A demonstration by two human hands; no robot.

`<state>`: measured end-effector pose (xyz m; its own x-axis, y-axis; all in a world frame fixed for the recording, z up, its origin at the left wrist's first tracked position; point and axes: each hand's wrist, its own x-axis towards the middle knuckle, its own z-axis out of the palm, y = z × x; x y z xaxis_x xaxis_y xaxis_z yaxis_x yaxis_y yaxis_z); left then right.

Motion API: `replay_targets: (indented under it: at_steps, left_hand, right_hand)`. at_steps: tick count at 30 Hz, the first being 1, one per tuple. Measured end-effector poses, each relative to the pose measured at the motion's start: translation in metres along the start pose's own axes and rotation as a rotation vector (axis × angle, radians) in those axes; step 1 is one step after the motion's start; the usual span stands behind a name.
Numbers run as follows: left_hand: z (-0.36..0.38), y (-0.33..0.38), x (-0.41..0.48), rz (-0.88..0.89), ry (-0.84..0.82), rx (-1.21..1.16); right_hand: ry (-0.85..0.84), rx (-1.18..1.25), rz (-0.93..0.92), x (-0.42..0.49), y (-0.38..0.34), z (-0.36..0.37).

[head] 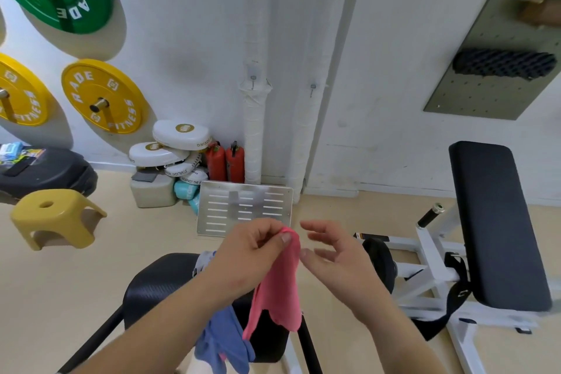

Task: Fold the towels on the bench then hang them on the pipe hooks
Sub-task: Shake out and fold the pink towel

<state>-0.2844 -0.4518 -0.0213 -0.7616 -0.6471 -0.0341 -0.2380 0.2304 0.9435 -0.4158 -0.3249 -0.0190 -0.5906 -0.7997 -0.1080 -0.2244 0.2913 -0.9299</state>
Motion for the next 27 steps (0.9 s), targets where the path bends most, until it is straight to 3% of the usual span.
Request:
replay_targets:
  at_steps: [3, 6, 14, 20, 27]
  left_hand:
    - [-0.018, 0.029, 0.007, 0.111, -0.075, 0.099]
    - [-0.036, 0.058, 0.011, 0.203, -0.117, 0.173]
    - [-0.059, 0.063, 0.016, 0.276, 0.171, 0.137]
    - [-0.069, 0.041, 0.023, 0.19, 0.317, 0.086]
    - [-0.065, 0.033, 0.029, 0.129, 0.401, -0.001]
  right_hand:
    - [-0.19, -0.052, -0.134, 0.012, -0.017, -0.012]
    - [-0.255, -0.08, -0.183, 0.022, -0.035, -0.023]
    - [-0.384, -0.425, -0.112, 0.042, -0.013, -0.045]
    - [-0.278, -0.451, 0.051, 0.044, 0.016, -0.082]
    - [-0.126, -0.342, 0.026, 0.043, 0.02, -0.126]
